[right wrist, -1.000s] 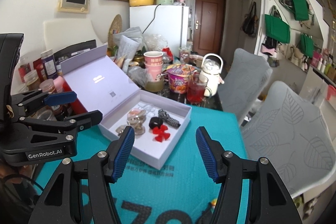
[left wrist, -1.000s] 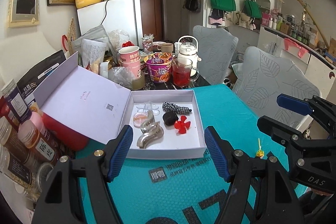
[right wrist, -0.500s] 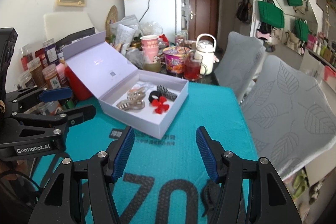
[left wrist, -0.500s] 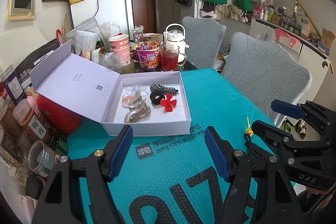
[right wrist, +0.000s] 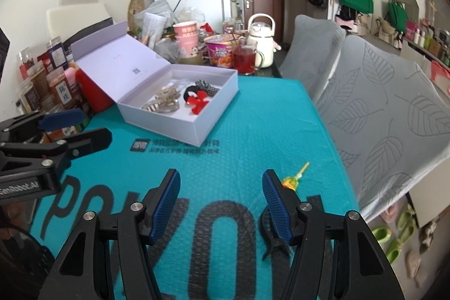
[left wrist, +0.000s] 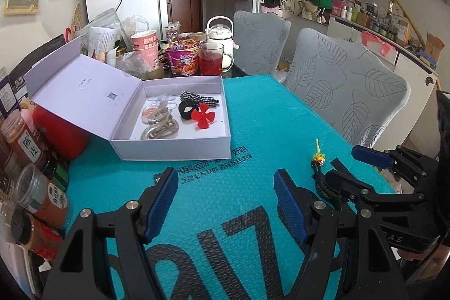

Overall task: Organize rigid objects
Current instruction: 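Withdraw both grippers from the box toward the lollipop and black claw clip, then grasp the yellow lollipop with the left gripper while the right grasps the black claw clip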

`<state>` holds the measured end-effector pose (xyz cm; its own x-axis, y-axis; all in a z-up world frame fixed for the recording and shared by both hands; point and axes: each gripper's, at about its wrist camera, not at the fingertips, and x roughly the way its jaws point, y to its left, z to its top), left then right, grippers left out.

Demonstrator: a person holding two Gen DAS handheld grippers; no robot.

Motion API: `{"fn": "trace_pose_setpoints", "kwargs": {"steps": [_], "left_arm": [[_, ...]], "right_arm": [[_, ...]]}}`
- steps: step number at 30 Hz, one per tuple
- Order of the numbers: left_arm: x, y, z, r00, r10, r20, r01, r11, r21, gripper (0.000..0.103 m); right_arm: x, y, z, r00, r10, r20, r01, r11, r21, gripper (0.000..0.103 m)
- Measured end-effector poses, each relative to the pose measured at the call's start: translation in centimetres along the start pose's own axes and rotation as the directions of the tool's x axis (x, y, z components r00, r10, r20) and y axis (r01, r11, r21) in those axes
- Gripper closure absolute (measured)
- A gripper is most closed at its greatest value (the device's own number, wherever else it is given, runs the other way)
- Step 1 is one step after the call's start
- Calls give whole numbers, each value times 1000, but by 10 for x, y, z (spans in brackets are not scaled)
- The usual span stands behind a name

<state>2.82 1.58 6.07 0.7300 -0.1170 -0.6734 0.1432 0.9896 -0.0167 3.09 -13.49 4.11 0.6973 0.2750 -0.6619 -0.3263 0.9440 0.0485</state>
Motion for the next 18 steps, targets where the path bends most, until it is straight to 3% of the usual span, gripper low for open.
{"fn": "trace_pose_setpoints", "kwargs": {"steps": [11,18], "left_arm": [[40,-20,1,998,-36,-44,33,998,-57,33],[74,-29,6,992,-68,-110,59,995,-80,33]], "right_arm": [[51,-51,-31,992,7,-124,1,998,69,42],[71,-56,-48,984,27,-178,-18,998,54,52]]}}
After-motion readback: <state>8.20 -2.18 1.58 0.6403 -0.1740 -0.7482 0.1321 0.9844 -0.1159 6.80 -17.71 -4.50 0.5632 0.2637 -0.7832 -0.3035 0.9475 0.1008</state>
